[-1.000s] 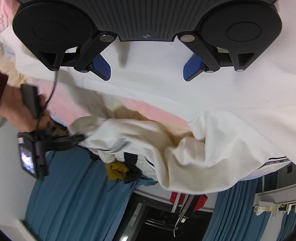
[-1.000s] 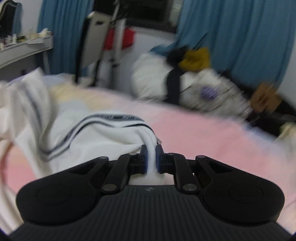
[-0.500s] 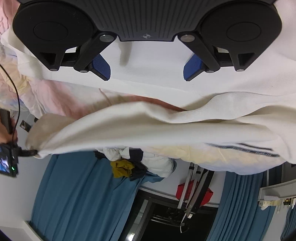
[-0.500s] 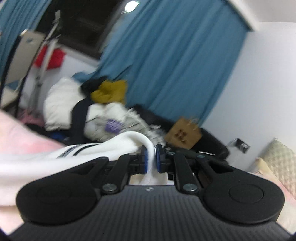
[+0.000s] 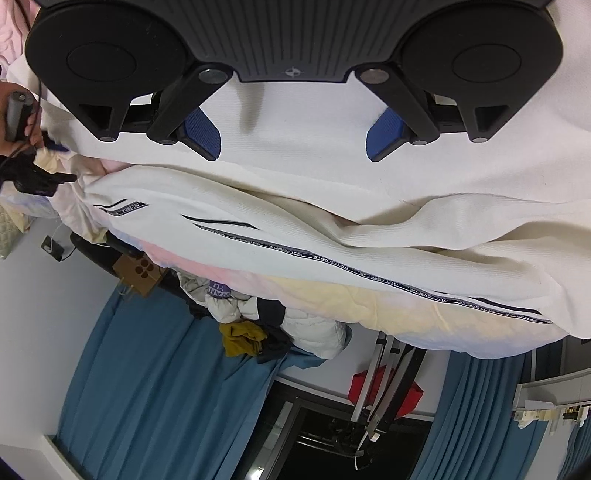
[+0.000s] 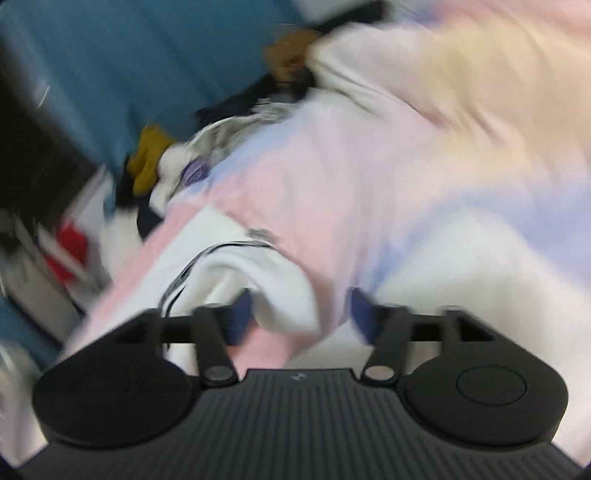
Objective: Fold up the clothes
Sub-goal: 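Pull the leg over the pants with the right gripper and release it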
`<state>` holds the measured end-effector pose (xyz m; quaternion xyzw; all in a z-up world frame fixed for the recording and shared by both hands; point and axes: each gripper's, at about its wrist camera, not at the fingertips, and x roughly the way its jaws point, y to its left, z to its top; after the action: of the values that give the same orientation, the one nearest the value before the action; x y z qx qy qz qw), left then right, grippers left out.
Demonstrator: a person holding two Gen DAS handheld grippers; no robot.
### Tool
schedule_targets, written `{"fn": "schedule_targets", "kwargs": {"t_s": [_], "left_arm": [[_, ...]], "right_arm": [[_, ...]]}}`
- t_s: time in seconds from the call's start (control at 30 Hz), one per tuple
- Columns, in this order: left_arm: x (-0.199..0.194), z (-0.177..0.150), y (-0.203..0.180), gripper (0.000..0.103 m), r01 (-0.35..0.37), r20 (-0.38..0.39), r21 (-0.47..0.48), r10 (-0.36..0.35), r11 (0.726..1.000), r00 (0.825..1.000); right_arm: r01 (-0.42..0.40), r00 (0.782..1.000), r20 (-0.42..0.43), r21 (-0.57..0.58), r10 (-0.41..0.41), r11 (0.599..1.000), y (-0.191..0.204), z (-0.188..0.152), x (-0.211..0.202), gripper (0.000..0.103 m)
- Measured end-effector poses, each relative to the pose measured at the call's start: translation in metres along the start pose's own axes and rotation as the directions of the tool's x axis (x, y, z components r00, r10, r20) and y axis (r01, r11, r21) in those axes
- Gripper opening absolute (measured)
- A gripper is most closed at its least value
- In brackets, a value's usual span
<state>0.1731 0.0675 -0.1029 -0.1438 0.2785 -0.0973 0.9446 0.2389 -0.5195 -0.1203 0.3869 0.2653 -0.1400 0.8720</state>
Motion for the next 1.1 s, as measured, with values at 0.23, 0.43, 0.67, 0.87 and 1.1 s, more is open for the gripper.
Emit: {"fn": "schedule_targets", "kwargs": {"t_s": [0.23, 0.43, 0.67, 0.87, 1.1], "left_arm": [[-0.008, -0.009, -0.011, 0.088, 0.005, -0.001, -0.008, -0.005, 1.0, 1.0], [-0.014, -0.015, -0.01, 0.089, -0.01, 0.006, -0.048, 0.01, 0.999, 1.0], [-0.014, -0.019, -0.007, 0.089, -0.036, 0.004, -0.091, 0.036, 0.995, 0.999], [-0.006, -0.017, -0.008, 0.09, -0.054, 0.006, -0.099, 0.054, 0.994, 0.999], [-0.008, -0.015, -0.01, 0.09, -0.058, 0.012, -0.103, 0.06, 0.993, 0.998]], "right_arm": [[-0.306, 0.928, -0.071, 0.418, 0.367, 0.855, -0.012, -0.003, 0.0, 0.071], [-0.178, 0.943, -0.18, 0.441, 0.281, 0.88, 0.002, -0.01, 0.057, 0.068], [-0.135, 0.991, 0.017, 0.259, 0.135, 0.956, 0.011, 0.007, 0.08, 0.058], [-0.397, 0.913, 0.169, 0.156, 0.372, 0.904, 0.021, 0.031, 0.078, 0.015], [-0.459, 0.844, 0.306, -0.011, 0.44, 0.888, 0.035, 0.051, 0.04, 0.013]]}}
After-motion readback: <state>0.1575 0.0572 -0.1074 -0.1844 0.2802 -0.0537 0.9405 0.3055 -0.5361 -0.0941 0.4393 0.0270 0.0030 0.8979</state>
